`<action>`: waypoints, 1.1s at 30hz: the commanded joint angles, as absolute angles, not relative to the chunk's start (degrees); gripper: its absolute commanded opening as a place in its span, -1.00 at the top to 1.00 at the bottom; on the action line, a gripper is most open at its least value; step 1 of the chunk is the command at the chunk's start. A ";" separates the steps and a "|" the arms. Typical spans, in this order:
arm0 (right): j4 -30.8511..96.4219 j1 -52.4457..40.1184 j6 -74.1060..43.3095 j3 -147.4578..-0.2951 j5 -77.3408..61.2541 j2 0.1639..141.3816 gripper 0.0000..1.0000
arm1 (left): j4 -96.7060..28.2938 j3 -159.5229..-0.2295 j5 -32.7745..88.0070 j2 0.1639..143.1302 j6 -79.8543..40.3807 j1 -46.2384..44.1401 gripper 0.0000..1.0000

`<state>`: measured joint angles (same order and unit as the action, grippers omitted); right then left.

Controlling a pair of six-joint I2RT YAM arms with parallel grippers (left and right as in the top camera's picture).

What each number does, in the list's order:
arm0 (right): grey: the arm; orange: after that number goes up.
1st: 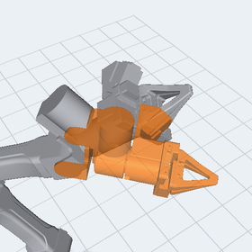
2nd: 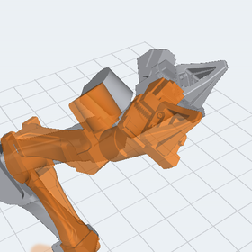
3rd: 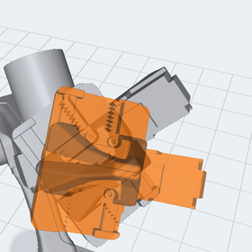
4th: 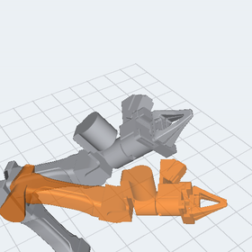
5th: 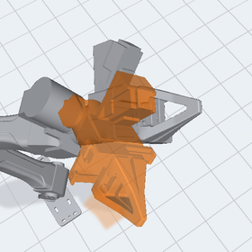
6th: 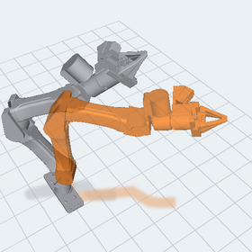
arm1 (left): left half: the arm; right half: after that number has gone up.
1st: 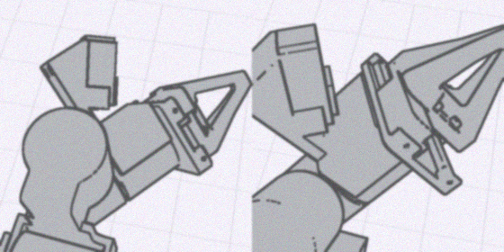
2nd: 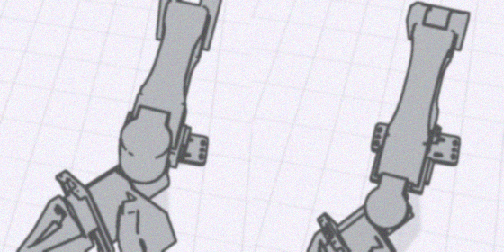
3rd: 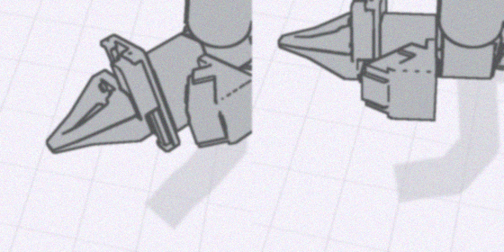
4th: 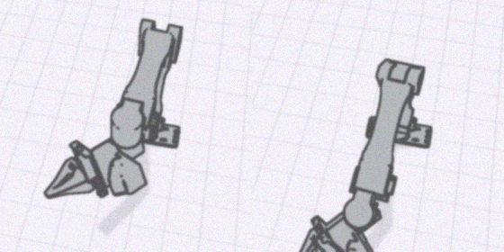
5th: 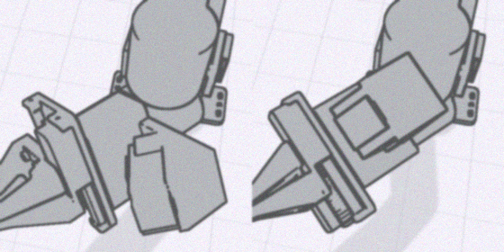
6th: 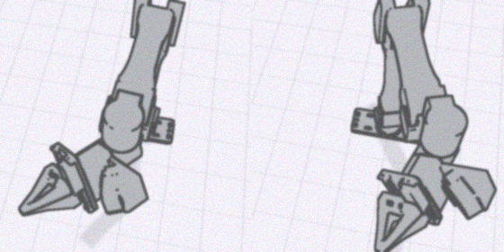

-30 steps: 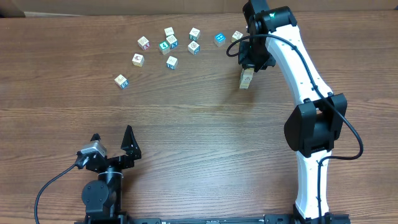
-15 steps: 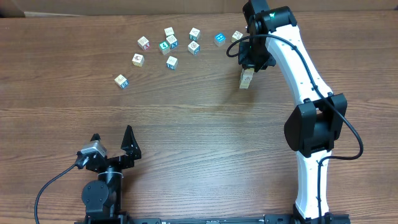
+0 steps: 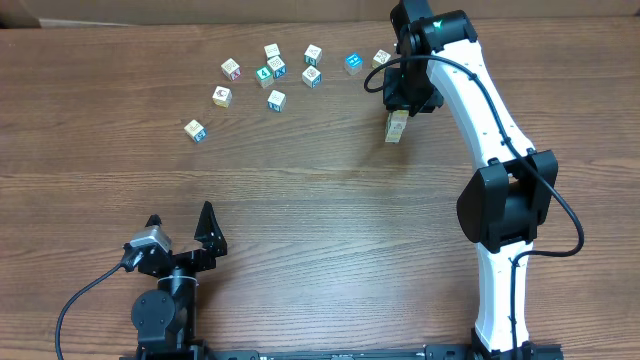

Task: Form a tower
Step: 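Lower the G block onto the top of the stack, then open the right gripper and lift away from the stack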

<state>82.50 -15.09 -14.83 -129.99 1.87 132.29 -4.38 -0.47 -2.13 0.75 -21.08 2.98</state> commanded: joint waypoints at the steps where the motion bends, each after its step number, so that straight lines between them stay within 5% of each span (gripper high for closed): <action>1: 82.26 -15.25 -14.79 -129.38 1.87 132.22 -0.15 | -4.27 -0.27 -1.85 0.32 -21.43 2.81 -0.99; 6: 80.93 -14.94 -14.98 -129.38 2.57 132.22 -0.46 | -4.27 -0.27 -1.85 0.30 -21.43 2.81 -0.99; 14: 78.11 -11.57 -14.98 -129.38 2.48 132.22 -0.51 | -4.27 -0.27 -1.85 0.32 -21.43 2.81 -0.99; 19: 78.35 -8.67 -14.96 -129.38 2.50 132.22 -1.00 | -4.27 -0.27 -1.85 0.30 -21.43 2.81 -0.99; 33: 78.22 -5.72 -14.96 -129.38 2.48 132.22 -1.00 | -4.27 -0.27 -1.85 0.30 -21.43 2.81 -0.99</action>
